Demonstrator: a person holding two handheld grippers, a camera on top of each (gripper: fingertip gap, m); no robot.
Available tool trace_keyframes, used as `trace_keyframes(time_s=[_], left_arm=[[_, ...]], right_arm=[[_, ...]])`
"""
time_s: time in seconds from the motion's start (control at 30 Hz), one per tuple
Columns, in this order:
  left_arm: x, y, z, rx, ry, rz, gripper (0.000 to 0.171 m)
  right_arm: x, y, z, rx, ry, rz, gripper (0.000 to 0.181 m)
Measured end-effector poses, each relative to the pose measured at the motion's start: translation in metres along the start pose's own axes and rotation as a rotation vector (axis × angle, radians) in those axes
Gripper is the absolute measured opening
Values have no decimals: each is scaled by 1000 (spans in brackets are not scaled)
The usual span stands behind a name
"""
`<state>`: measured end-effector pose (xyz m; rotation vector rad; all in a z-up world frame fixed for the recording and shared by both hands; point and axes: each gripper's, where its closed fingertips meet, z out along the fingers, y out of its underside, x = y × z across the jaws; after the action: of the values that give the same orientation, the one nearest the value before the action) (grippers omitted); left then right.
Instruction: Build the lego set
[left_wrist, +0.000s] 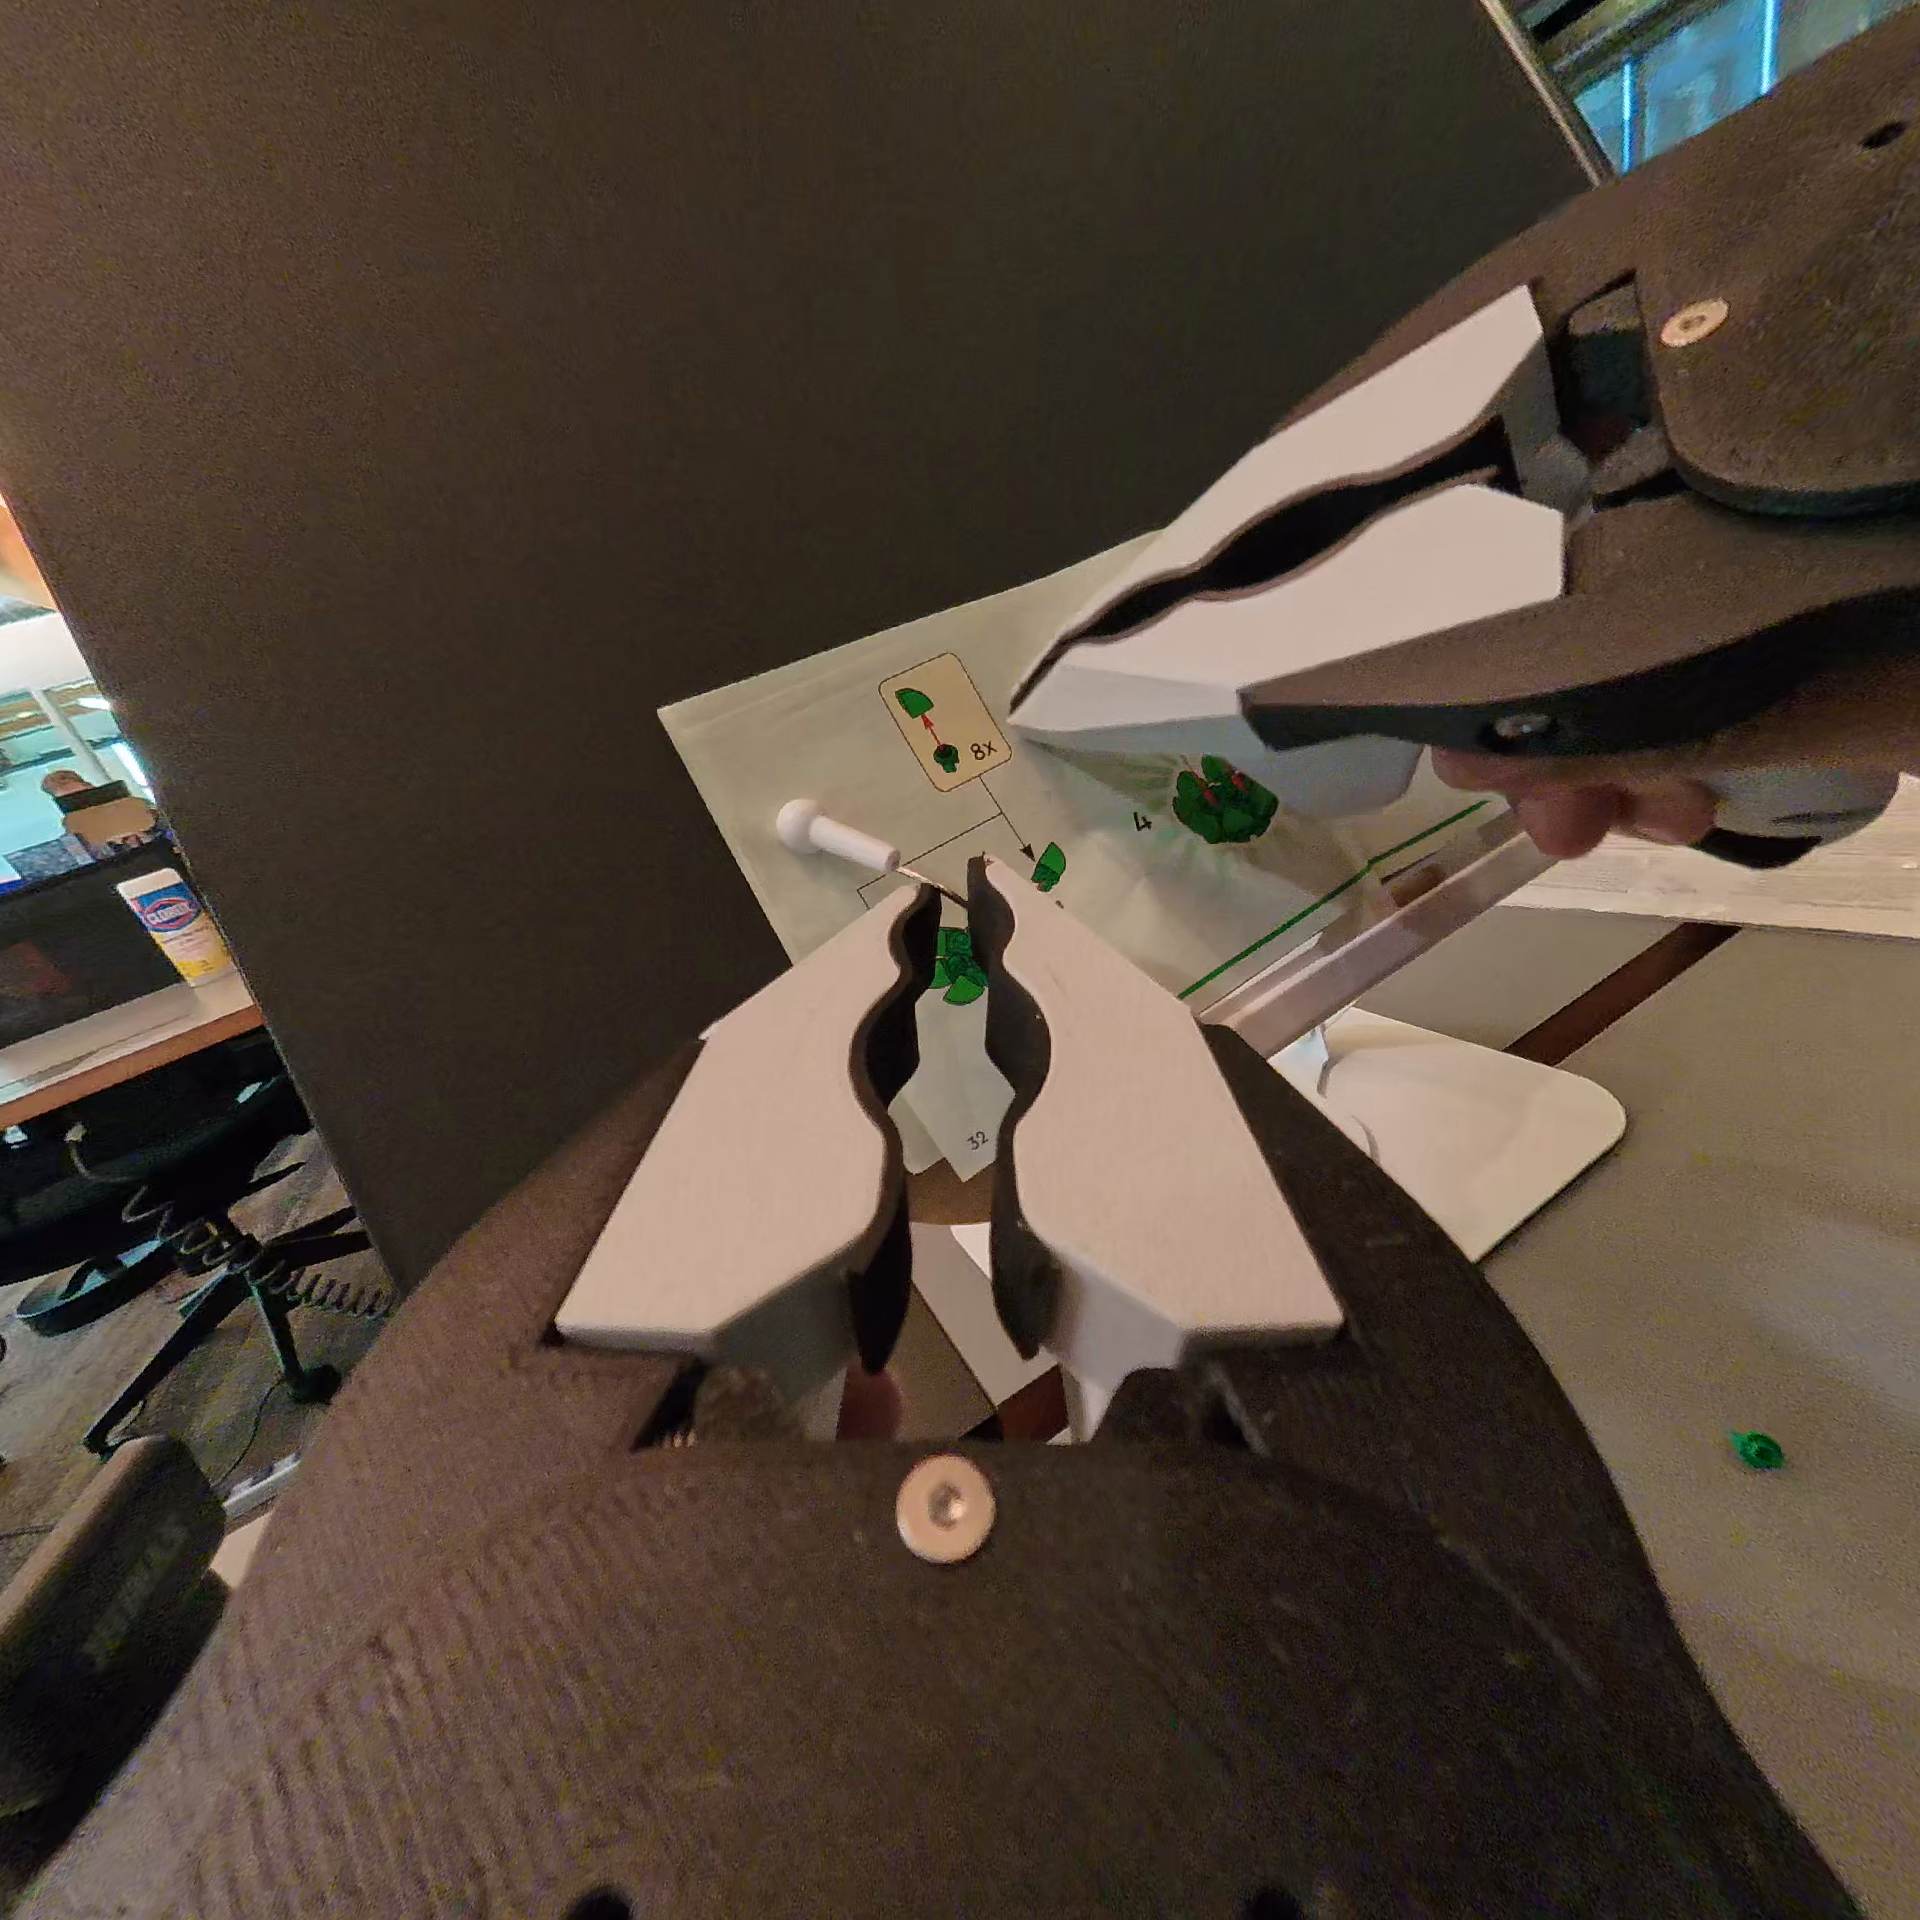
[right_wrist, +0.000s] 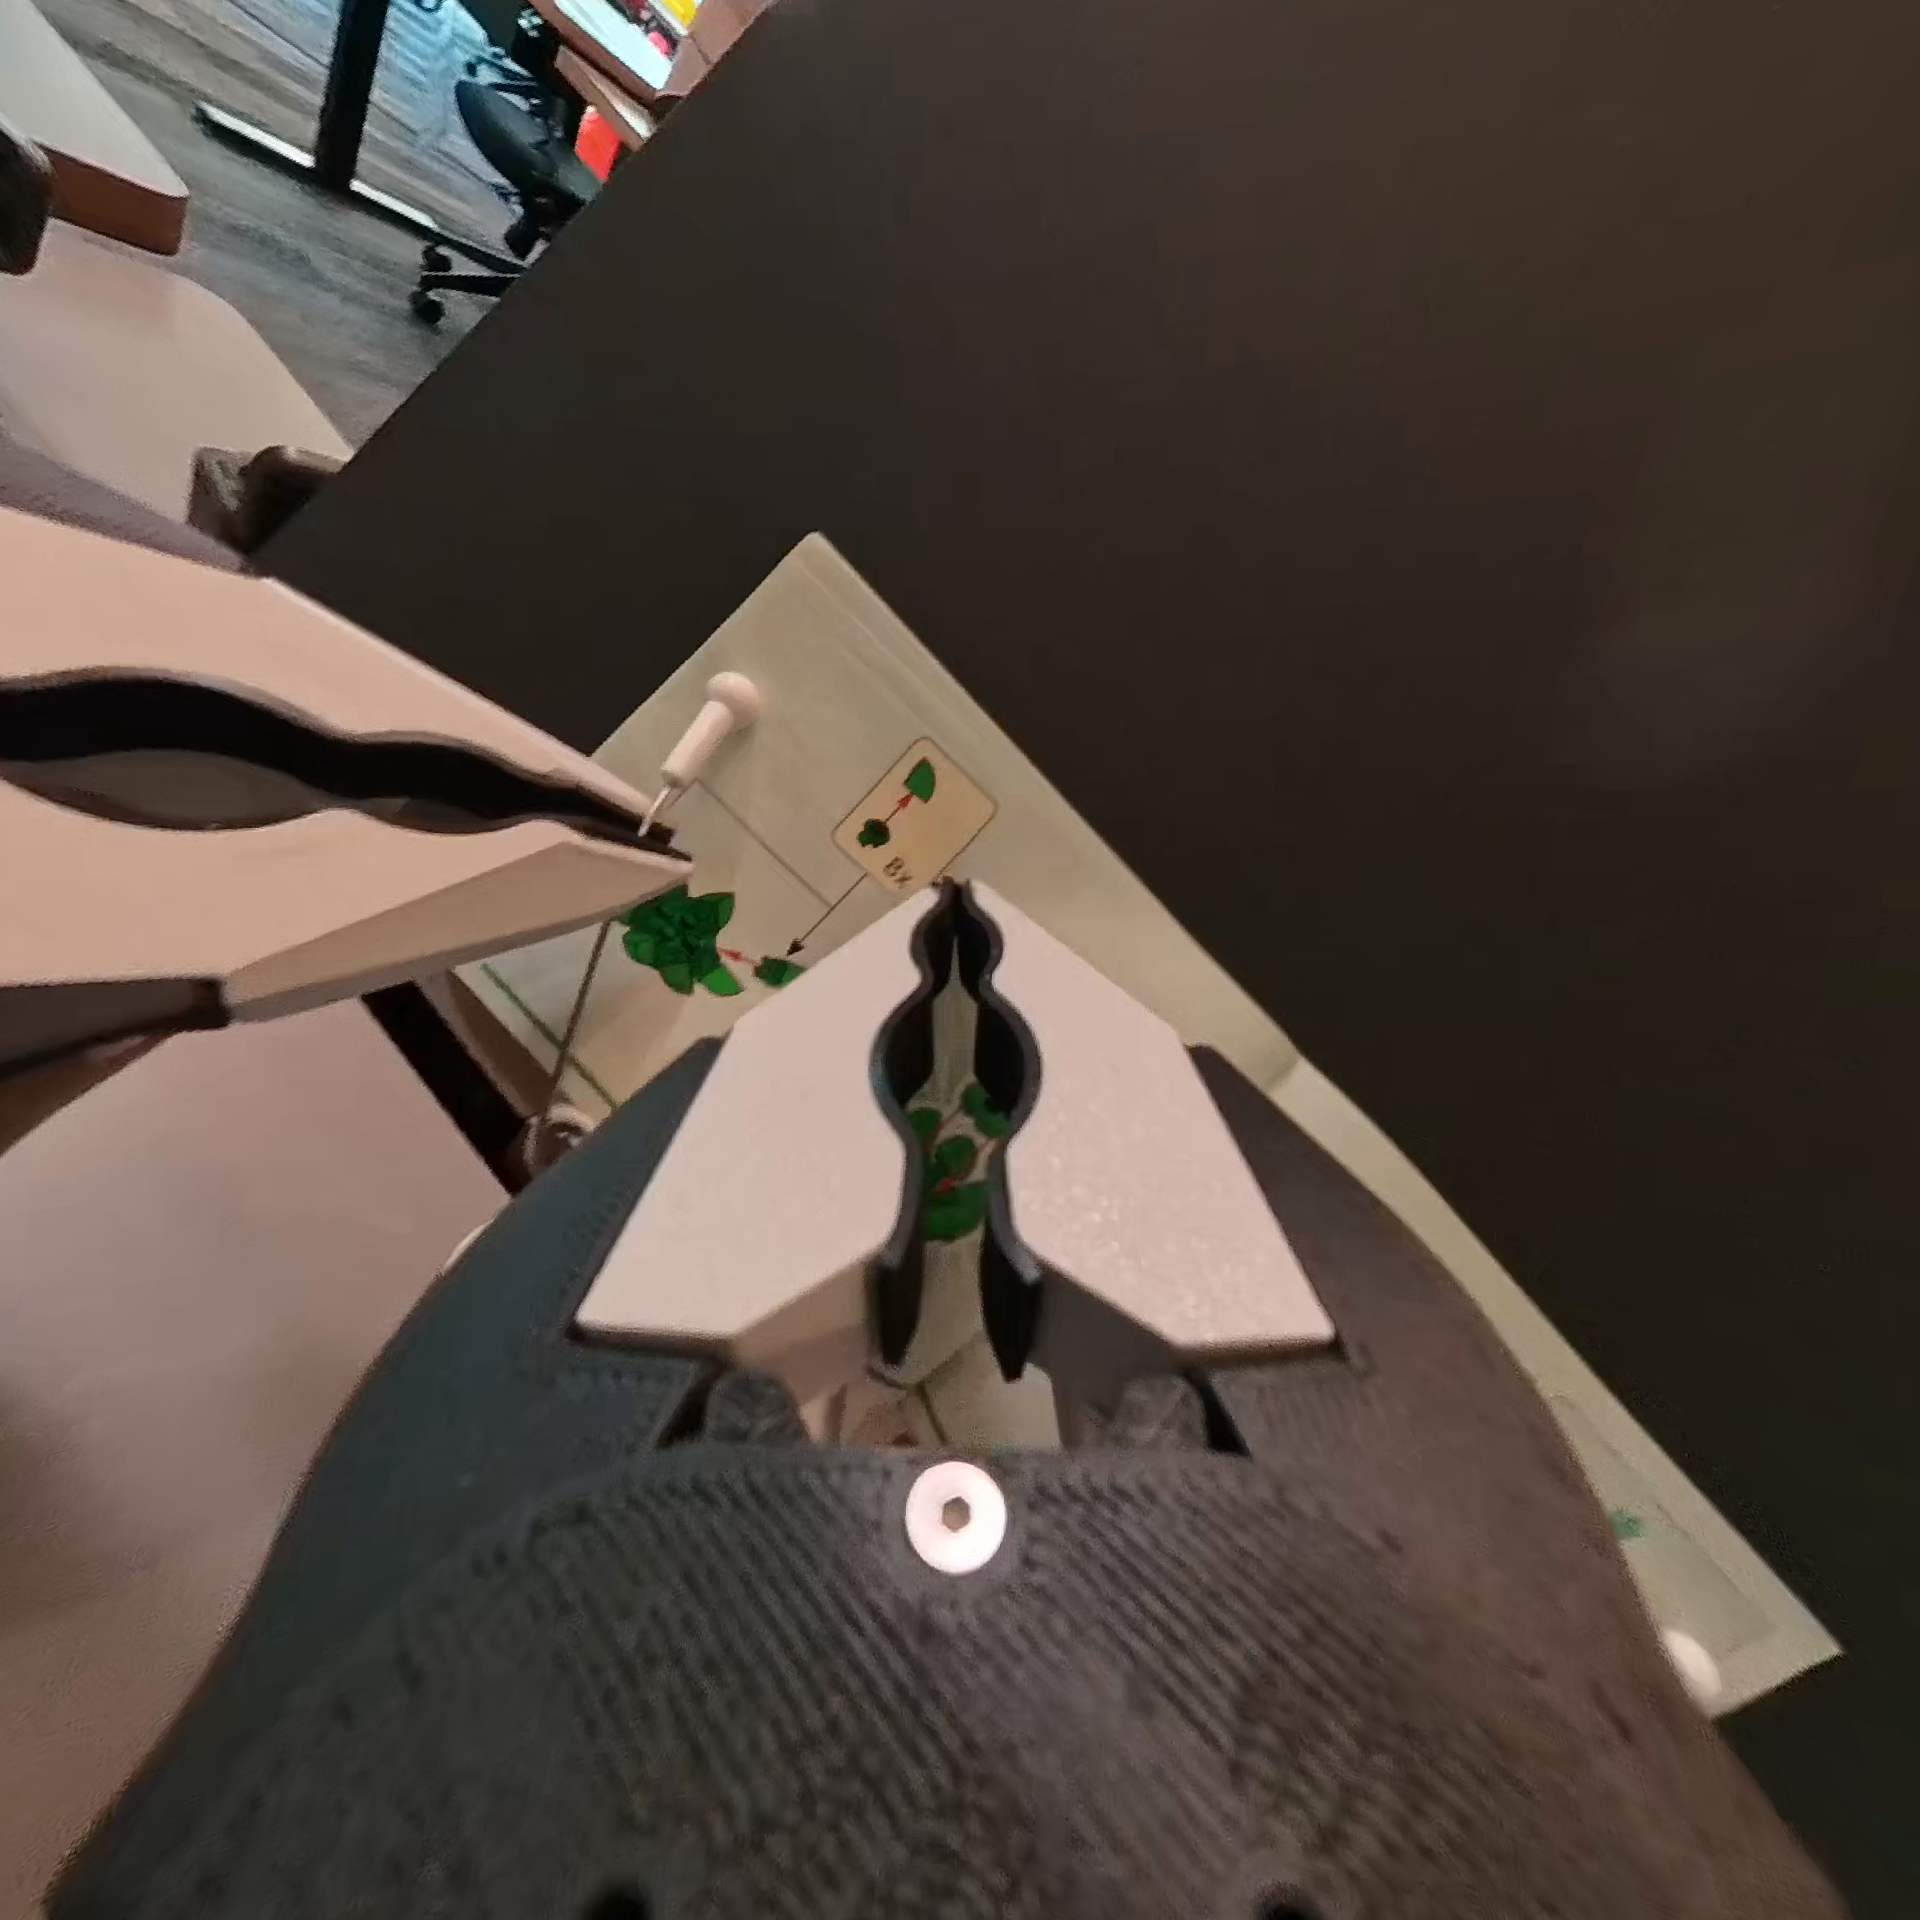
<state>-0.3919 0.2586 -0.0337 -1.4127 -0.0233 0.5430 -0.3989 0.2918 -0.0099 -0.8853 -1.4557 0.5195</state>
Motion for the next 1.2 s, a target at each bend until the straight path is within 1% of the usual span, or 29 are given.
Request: trace_keyframes(time_s=[0.13,0.3,0.47,0.6,0.67,0.77,0.8,0.83,0.87,0.93,1.03,1.13,1.2], left_arm=[[-1,0,-1,-4,-5,8,1],[-4,-1,-4,2,-50,57,0],[-6,1,-5,0,-42,22,0],[-6,1,-4,3,-38,16,0],[-6,1,-4,2,-38,17,0],[-5,0,-6,11,-38,44,1],[1,-4,-7,37,-4,62,21],[5,-9,-10,64,12,82,36],[2,-19,-13,105,-11,91,46],[-3,-42,-22,191,-25,78,54],[-14,-70,-32,247,-55,68,54],[-22,-101,-43,296,-89,76,42],[-28,-127,-52,332,-133,67,23]], right_arm=[[3,-5,3,3,-5,23,0],[4,-5,4,-5,-2,27,0],[14,-8,5,-8,86,-2,0],[8,-9,4,-12,56,-7,0],[8,-17,-3,30,45,9,0],[12,-37,-34,101,38,63,0],[13,-42,-48,117,26,79,0],[13,-46,-64,127,15,91,0],[13,-49,-81,132,5,100,0],[15,-53,-118,143,8,121,0],[16,-50,-171,150,39,193,0],[-2,-39,-214,178,8,367,0],[-33,-26,-231,176,-79,549,0]])
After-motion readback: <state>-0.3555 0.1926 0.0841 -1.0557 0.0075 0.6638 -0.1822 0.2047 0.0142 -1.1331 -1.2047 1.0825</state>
